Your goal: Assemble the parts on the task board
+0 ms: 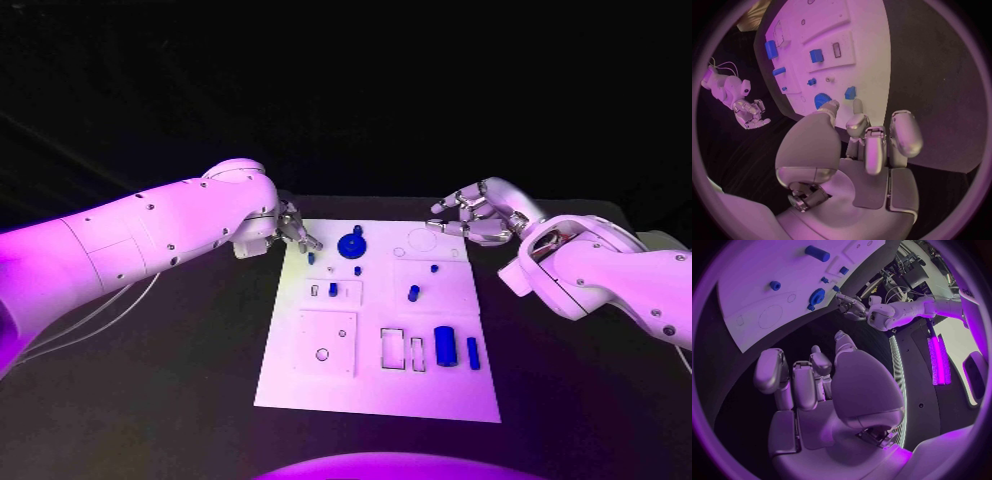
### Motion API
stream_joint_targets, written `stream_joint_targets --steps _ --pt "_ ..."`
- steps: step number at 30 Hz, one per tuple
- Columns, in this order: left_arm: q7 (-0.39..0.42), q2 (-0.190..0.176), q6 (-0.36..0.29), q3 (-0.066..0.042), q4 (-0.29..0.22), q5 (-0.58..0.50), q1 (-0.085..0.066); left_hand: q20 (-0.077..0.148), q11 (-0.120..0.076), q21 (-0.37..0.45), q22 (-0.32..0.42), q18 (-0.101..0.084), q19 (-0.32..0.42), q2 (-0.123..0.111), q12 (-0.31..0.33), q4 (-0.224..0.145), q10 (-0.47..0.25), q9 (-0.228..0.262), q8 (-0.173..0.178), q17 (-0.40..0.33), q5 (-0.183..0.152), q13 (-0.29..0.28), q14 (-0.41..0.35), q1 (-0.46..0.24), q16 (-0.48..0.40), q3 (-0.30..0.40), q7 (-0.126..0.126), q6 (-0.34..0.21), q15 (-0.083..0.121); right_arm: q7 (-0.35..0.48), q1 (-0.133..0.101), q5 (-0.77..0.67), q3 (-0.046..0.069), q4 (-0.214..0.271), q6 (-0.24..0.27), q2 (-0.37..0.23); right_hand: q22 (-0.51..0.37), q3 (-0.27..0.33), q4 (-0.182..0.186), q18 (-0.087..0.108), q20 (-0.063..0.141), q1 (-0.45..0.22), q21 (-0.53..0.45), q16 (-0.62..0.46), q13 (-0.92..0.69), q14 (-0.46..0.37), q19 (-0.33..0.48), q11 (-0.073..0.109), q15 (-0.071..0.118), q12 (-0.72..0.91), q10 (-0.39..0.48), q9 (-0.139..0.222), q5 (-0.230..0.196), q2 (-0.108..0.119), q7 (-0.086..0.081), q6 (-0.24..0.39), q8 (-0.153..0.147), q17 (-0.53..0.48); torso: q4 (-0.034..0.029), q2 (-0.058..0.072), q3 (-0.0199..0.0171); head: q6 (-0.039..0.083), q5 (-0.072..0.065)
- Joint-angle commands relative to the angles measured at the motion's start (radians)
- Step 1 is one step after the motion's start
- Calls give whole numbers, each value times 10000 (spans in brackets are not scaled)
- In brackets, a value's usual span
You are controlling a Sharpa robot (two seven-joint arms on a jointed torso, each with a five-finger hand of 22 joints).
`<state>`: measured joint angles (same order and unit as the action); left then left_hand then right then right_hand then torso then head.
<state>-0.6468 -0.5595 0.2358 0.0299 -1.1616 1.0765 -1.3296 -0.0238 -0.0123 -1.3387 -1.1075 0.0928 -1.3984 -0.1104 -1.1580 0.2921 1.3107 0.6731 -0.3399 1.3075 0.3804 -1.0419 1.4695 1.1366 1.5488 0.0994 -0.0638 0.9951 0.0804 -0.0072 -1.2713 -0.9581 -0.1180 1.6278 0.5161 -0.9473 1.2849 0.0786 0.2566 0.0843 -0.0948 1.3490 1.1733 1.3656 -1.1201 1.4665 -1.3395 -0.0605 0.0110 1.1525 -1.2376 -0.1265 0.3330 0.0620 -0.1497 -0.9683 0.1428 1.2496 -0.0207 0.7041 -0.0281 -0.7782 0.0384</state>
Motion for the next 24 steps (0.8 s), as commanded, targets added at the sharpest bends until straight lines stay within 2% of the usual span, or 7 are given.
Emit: stream_joint_targets --steps 1,12,18,24 --pt "59 46 400 13 72 55 6 -85 7 66 15 -29 13 52 -5 3 -28 -25 73 2173 10 -3 883 5 -41 -81 15 86 -70 61 7 -37 2 2 -89 9 -9 75 -10 106 6 -5 -34 -47 8 303 53 10 38 -62 35 10 24 -61 66 25 46 -9 -2 1 0 -10 -20" --pt "36 72 548 35 158 50 51 -90 8 65 11 -30 12 87 -17 6 -17 -52 95 2174 12 -17 883 -16 -41 -113 15 108 -73 84 7 -37 3 18 -55 0 -9 75 -10 106 6 -5 -34 -47 8 303 53 10 38 -62 35 10 24 -61 66 25 46 -9 -6 -6 0 -14 -24" --pt "30 99 525 37 163 45 82 -94 6 58 -3 -31 7 155 -25 -3 -8 -85 120 2178 20 -26 885 3 -38 -123 18 133 -73 118 7 -37 3 20 -18 1 -2 82 -6 103 6 -8 -28 -43 -1 306 46 10 38 -52 27 11 25 -66 66 28 49 1 7 -1 -13 -20 -24" --pt "30 112 492 37 157 10 91 -96 4 49 -20 -34 0 228 -40 -9 7 -117 145 2177 24 -41 884 40 -39 -129 21 157 -72 136 7 -35 3 15 5 5 5 90 -2 101 7 -12 -20 -38 -12 309 38 10 38 -41 18 12 26 -71 66 31 52 13 -10 -9 0 -25 -19"
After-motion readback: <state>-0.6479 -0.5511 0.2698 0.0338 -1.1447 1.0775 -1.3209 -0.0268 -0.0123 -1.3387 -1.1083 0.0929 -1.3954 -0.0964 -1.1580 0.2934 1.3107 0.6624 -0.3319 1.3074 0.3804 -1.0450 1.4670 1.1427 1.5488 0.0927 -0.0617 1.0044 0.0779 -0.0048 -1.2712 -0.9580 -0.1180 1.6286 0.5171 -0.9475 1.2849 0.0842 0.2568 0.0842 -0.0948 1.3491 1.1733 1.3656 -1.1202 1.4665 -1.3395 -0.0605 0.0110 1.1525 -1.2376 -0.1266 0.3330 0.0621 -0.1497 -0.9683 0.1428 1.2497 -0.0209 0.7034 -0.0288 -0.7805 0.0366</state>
